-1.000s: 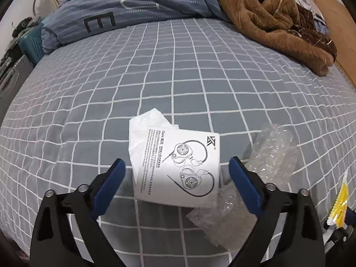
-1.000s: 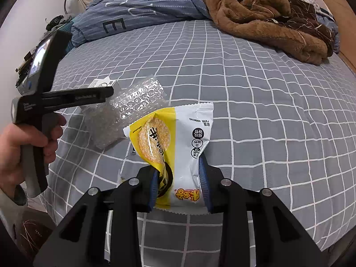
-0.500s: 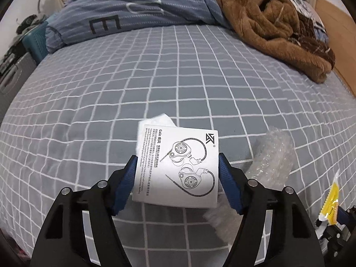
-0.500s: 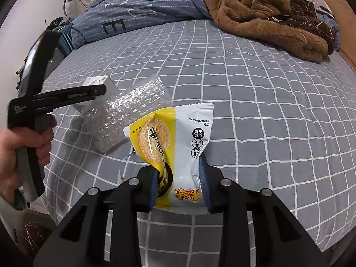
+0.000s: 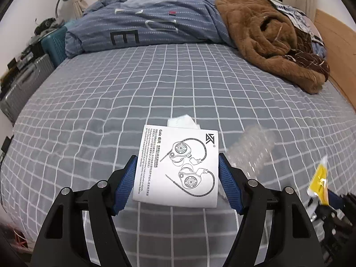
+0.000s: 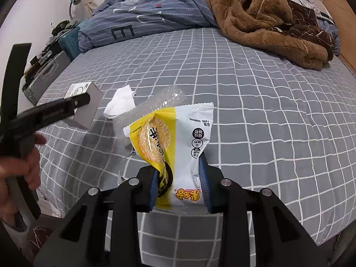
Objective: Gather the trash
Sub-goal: 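Carry the yellow packet and white leaflet with both tools over the floor bin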
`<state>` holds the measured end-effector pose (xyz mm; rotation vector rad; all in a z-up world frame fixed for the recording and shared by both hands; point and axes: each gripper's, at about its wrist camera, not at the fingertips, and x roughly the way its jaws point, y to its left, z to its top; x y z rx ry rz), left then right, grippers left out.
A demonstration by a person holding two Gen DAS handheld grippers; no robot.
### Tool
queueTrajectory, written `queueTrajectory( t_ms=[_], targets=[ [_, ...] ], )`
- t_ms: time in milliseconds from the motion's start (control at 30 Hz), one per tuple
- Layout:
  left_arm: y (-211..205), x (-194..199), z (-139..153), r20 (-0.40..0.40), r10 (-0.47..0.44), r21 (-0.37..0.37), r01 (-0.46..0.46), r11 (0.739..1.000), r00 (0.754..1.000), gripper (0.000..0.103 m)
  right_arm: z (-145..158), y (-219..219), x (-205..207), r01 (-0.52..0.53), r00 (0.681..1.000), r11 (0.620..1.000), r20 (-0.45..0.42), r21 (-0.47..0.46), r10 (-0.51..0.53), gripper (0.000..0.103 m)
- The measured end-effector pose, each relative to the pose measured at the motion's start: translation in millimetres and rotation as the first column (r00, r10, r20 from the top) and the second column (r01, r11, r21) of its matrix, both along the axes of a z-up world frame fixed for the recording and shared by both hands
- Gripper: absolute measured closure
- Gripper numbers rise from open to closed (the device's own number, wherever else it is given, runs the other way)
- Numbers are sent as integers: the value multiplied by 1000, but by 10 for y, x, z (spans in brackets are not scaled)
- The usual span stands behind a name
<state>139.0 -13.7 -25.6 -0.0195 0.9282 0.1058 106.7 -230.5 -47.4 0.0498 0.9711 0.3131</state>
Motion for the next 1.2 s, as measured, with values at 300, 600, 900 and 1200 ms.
queueTrajectory(
  t_ms=[300,600,900,1200],
  targets=[
    [11,-422,93,-8,15,-44,-15,999,1000,34,183,74,-225,-1,1000,1000,14,-16,1,72],
    [78,-819,289,8,27,-84,-26,996,1000,34,376,86,-466,8,1000,1000,30,-28,-8,72],
    [85,-1205,389,9,20,-99,-19,995,1000,34,498,89,-783,19,999,999,40,-26,-18,72],
    [83,-1582,460,15,12,-104,-11,995,1000,34,609,113,-1080,17,999,999,51,-32,-16,72]
  ],
)
